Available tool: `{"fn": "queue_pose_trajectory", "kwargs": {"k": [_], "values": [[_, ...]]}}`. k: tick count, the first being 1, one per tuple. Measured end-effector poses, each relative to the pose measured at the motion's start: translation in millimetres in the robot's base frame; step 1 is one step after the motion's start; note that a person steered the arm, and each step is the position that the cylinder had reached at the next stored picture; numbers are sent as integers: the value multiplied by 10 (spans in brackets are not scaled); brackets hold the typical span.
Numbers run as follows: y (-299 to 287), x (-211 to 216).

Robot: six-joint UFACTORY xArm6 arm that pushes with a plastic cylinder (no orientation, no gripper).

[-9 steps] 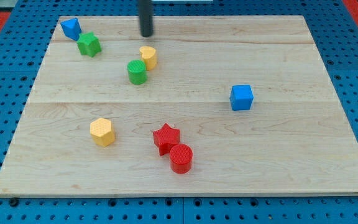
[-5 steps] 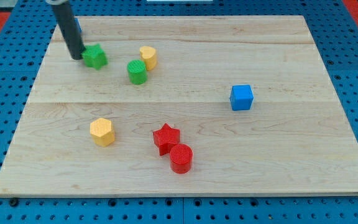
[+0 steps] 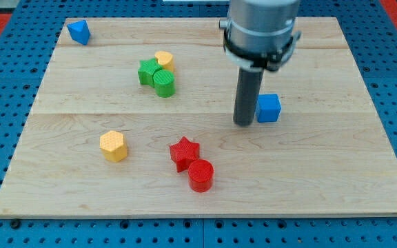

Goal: Place the blue cube to the right of the blue triangle

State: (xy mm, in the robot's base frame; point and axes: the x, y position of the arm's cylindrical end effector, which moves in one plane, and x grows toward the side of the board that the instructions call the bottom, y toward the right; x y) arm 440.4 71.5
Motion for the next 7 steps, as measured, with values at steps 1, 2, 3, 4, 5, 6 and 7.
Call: {"fn": "queue_pose_trajectory", "kwargs": {"k": [1,2,3,4,5,6,7], "values": [[336,-180],[89,119],[759,391],[861,-181],[663,-947],[849,-924],[1379,-351]]}}
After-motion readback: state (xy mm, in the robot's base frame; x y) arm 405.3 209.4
